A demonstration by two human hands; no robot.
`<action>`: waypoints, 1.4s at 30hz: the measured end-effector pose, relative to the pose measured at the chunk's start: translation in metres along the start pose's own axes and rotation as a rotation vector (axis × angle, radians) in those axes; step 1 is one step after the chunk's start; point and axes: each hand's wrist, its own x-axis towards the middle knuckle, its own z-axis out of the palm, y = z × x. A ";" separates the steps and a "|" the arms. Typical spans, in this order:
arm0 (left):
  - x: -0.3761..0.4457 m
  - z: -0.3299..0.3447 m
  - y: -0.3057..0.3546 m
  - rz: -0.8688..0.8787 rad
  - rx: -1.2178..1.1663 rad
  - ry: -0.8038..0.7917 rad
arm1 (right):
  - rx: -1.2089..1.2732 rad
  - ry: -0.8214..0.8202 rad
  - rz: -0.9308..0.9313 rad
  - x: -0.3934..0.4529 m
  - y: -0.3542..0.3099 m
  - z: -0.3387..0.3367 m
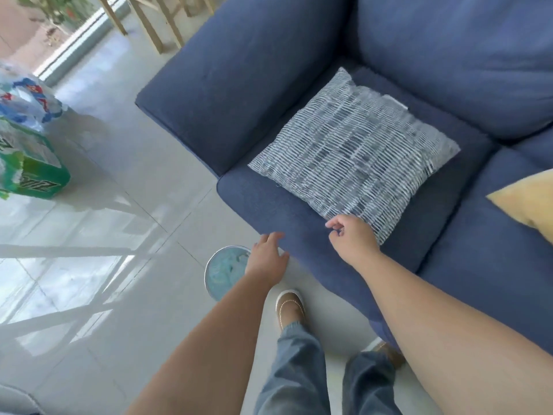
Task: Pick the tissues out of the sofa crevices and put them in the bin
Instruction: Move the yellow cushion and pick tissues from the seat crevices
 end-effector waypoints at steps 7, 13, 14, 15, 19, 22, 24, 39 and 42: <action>-0.004 0.050 0.117 0.202 0.097 -0.019 | 0.112 0.171 0.109 -0.026 0.094 -0.080; -0.018 0.106 0.212 0.336 0.163 -0.040 | 0.173 0.253 0.221 -0.060 0.182 -0.148; -0.022 0.115 0.226 0.350 0.163 -0.048 | 0.174 0.256 0.229 -0.065 0.196 -0.159; -0.026 0.126 0.244 0.368 0.165 -0.054 | 0.176 0.268 0.235 -0.071 0.213 -0.173; -0.037 0.157 0.302 0.436 0.126 -0.049 | 0.213 0.361 0.253 -0.088 0.259 -0.218; -0.041 0.178 0.352 0.497 0.099 -0.059 | 0.321 0.487 0.321 -0.105 0.296 -0.250; -0.040 0.189 0.388 0.549 0.084 -0.050 | 0.387 0.585 0.385 -0.116 0.322 -0.271; 0.002 0.210 0.535 0.630 -0.112 -0.170 | 0.818 0.843 0.804 -0.152 0.441 -0.379; 0.011 0.213 0.546 0.641 -0.194 -0.259 | 0.919 0.711 0.677 -0.145 0.450 -0.393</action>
